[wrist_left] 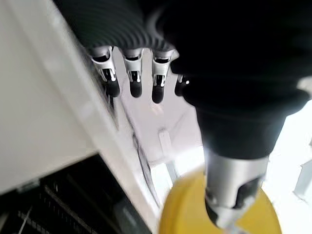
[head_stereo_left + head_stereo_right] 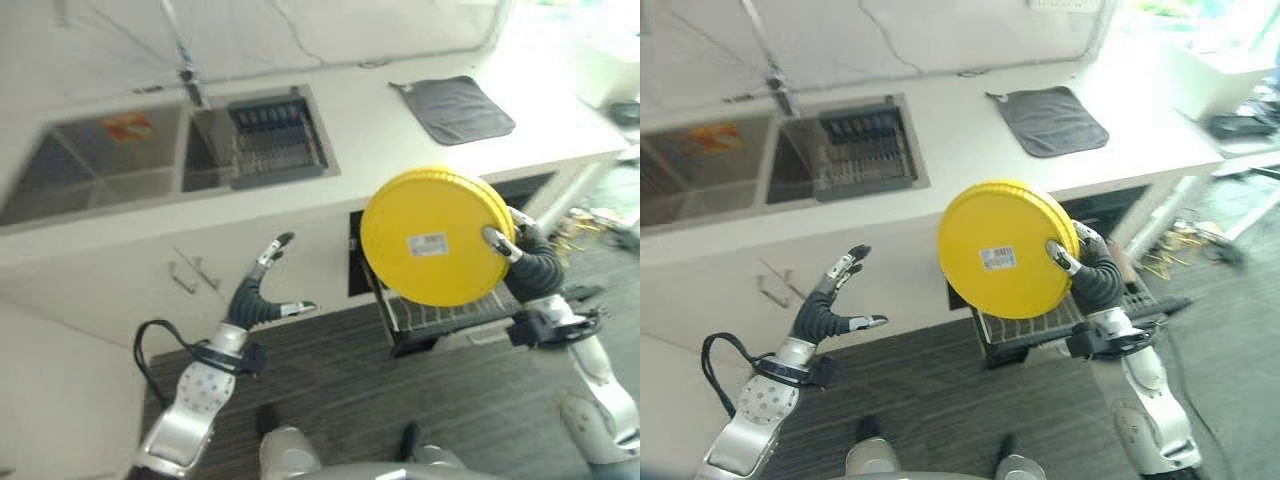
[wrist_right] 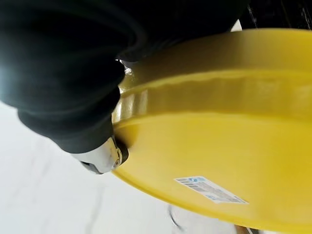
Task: Place the dishes in the dishwasher.
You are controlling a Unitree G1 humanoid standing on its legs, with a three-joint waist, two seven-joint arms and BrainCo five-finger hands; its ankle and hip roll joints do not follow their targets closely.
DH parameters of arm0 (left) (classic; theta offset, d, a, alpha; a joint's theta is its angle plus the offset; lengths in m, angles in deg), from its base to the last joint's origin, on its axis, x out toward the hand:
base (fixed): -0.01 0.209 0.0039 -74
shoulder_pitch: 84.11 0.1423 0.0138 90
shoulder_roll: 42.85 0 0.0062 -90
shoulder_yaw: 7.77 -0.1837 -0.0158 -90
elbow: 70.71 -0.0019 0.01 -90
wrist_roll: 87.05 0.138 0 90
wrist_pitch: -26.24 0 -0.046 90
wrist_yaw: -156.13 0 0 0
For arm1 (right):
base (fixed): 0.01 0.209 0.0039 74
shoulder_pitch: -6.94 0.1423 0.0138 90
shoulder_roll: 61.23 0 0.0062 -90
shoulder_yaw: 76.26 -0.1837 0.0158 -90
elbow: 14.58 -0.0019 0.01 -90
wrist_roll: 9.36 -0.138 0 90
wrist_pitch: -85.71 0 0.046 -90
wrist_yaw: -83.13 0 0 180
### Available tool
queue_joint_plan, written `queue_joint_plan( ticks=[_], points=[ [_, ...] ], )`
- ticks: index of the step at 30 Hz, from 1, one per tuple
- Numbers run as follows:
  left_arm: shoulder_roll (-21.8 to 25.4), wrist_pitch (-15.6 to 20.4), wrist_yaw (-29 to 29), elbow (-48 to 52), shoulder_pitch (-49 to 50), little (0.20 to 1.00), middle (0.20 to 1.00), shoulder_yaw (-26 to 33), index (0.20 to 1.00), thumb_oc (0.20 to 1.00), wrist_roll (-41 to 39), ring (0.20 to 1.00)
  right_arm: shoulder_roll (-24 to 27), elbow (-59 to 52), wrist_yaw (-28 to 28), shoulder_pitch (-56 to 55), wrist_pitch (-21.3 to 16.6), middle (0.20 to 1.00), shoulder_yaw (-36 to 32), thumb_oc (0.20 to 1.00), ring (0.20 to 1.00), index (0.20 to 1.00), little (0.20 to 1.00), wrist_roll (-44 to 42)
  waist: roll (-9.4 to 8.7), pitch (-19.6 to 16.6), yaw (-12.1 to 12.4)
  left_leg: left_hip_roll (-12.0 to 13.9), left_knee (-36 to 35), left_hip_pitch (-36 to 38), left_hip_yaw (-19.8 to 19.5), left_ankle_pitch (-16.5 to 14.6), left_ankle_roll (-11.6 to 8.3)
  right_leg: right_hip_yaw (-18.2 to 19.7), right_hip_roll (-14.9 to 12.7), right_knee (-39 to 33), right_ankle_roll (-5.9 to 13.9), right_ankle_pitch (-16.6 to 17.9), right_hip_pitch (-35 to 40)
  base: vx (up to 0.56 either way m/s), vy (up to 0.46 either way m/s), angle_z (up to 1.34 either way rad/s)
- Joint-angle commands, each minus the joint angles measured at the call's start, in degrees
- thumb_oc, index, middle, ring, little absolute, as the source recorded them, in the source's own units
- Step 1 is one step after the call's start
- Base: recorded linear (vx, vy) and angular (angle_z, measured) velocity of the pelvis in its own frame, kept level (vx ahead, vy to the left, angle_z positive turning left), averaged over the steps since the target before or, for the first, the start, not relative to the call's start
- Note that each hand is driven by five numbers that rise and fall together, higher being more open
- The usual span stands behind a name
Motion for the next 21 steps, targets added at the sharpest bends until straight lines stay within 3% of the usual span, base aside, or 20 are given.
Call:
queue_joint_plan(
  ticks=[1,3,4,5,6,8,10,13,15,17,20,21],
  points=[
    [4.8,1.1,-1.6,0.1,-4.6,1.0,1.0,2.4,1.0,1.0,-3.9,1.0,-7.2,-2.6,0.6,8.5,-3.1,0.2,-1.1,0.2,0.2,0.2,0.2,2.8,-2.69,0.1,1.1,1.3,-9.1,8.2,-1.2,-3.2,-3.36,2.3,-1.1,0.4,3.17,2.2,-0.5,0.2,0.194,0.46],
    [4.6,-2.9,-0.5,-5.3,-4.1,1.0,1.0,1.4,1.0,1.0,-6.7,1.0,-8.0,-1.5,0.9,9.0,-3.1,0.2,-0.3,0.2,0.2,0.2,0.2,6.3,-2.61,-0.8,1.4,-0.6,-9.5,9.2,-5.0,-4.3,-2.38,3.9,-2.1,0.6,3.91,2.6,-0.2,0.25,0.333,0.15],
    [4.3,-6.1,-1.5,-10.3,-2.4,1.0,1.0,1.9,1.0,1.0,-10.9,1.0,-8.6,-1.1,0.2,7.6,-4.2,0.2,-0.7,0.2,0.2,0.2,0.2,9.1,-2.64,-1.2,1.5,-1.3,-10.4,11.0,-4.4,-5.2,-1.78,3.2,-3.7,2.8,4.34,2.7,-0.2,0.34,0.387,-0.33],
    [4.8,-7.1,-2.7,-18.0,0.4,1.0,1.0,2.1,1.0,1.0,-7.6,1.0,-8.9,-0.6,0.0,6.4,-5.8,0.2,-1.4,0.2,0.2,0.2,0.2,10.6,-2.91,-1.0,1.8,-2.6,-10.2,12.0,-5.7,-6.5,0.03,4.3,-5.7,12.5,4.54,2.4,-1.4,0.33,0.184,-0.37],
    [4.4,-9.3,-2.6,-26.3,1.2,1.0,1.0,1.6,1.0,1.0,-5.3,1.0,-9.1,-0.7,0.9,5.8,-7.2,0.2,-1.1,0.2,0.2,0.2,0.2,11.9,-2.75,-0.8,0.9,-2.8,-9.9,12.1,-6.6,-6.7,0.98,6.8,-5.7,14.4,4.06,3.3,-4.3,0.26,-0.142,-0.08],
    [2.7,-11.7,-1.9,-35.8,-0.7,1.0,1.0,0.6,1.0,1.0,-4.8,1.0,-9.7,1.0,1.7,7.9,-7.9,0.2,0.5,0.2,0.2,0.2,0.2,13.6,-2.61,-0.7,1.1,-1.8,-10.0,11.9,-5.7,-6.7,-0.35,4.6,-7.1,5.1,4.37,6.4,-3.8,0.11,-0.355,0.08],
    [0.8,-13.6,-1.2,-44.1,-1.2,1.0,1.0,1.3,1.0,1.0,-4.0,1.0,-10.2,2.0,0.6,9.5,-8.1,0.2,1.5,0.2,0.2,0.2,0.2,15.1,-2.33,-0.7,0.8,-0.4,-10.3,12.4,-4.1,-6.6,-1.02,4.3,-8.3,4.5,5.37,9.7,-5.8,0.04,-0.321,0.06],
    [-4.3,-22.6,-5.0,-57.9,-1.8,1.0,1.0,4.0,1.0,1.0,-11.5,1.0,-8.3,1.8,1.9,11.2,-8.9,0.2,2.0,0.2,0.2,0.2,0.2,22.6,-1.91,-1.2,0.0,2.5,-8.8,12.2,-2.9,-5.5,-2.48,5.1,-4.8,2.9,4.86,5.5,-4.7,0.11,-0.363,0.03],
    [-8.2,-25.2,-8.2,-67.1,-1.9,1.0,1.0,7.5,1.0,1.0,-15.2,1.0,-6.5,2.0,2.9,13.6,-8.3,0.2,2.3,0.2,0.2,0.2,0.2,27.5,-2.04,-1.5,0.0,4.2,-7.6,12.2,-2.2,-5.3,-3.43,5.2,-2.9,2.4,3.64,4.1,-4.5,0.12,-0.338,-0.15],
    [-10.3,-24.0,-10.5,-75.2,-0.9,1.0,1.0,8.7,1.0,1.0,-14.9,1.0,-2.3,2.1,0.9,14.1,-7.3,0.2,-0.1,0.2,0.2,0.2,0.2,30.9,-2.54,-1.5,-0.3,5.7,-1.4,10.3,-1.4,-5.4,-4.01,5.3,-0.7,1.2,2.06,3.0,-2.9,0.14,-0.276,-0.35],
    [-10.9,-24.5,-11.8,-78.6,0.0,1.0,1.0,10.1,1.0,1.0,-14.7,1.0,4.0,2.1,-3.2,12.8,-5.0,0.2,-3.6,0.2,0.2,0.2,0.2,28.5,-2.79,-1.3,-0.3,3.7,1.7,7.8,-1.6,-6.1,-3.73,5.7,0.5,0.4,1.47,1.8,-1.3,0.14,-0.065,-0.41],
    [-10.3,-25.7,-12.2,-80.7,-0.3,1.0,1.0,12.0,1.0,1.0,-13.5,1.0,9.1,3.3,-6.7,12.7,-4.3,0.2,-6.8,0.2,0.2,0.2,0.2,31.3,-2.71,-1.6,-0.7,0.9,-5.9,8.2,-1.5,-4.6,-3.1,6.9,1.2,0.4,2.15,1.6,-1.7,0.15,0.071,-0.17]
  ],
)
